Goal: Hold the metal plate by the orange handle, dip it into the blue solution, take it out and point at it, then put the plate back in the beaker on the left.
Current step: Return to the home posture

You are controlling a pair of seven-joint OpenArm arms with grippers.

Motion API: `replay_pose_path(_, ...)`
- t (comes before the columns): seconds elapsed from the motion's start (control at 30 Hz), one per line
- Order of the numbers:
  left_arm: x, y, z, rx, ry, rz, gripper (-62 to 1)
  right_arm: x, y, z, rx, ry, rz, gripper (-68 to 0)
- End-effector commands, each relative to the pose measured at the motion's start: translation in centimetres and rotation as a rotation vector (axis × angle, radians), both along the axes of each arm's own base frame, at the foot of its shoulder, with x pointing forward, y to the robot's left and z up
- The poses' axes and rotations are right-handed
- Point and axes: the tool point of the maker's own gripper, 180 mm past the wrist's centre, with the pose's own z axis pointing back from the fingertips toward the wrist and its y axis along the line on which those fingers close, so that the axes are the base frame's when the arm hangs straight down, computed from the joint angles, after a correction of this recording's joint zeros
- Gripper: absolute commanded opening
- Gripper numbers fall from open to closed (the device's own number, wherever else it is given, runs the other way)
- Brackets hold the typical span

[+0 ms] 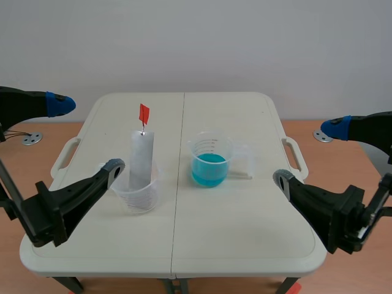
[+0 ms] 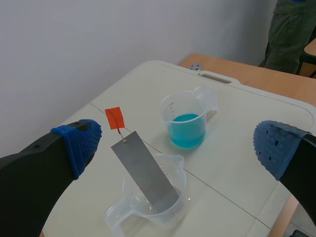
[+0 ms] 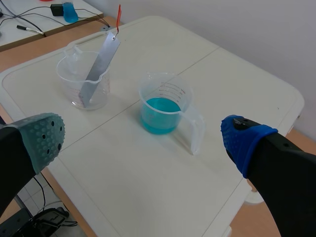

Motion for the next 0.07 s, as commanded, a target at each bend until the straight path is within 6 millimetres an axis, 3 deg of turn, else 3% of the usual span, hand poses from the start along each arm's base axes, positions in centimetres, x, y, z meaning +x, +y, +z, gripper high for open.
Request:
replay_pose_path(0.0,0.1,-0.08,0.73,-0.017,-0.02,0.002,1.4,0.32,0.14,0.86,0.017,-0.027,0.003,-1.0)
replay_pose_path(0.03,0.1,-0.09,0.73,-0.017,-0.02,0.002,1.4,0.32,0.14,0.86,0.017,-0.027,0.003,-1.0)
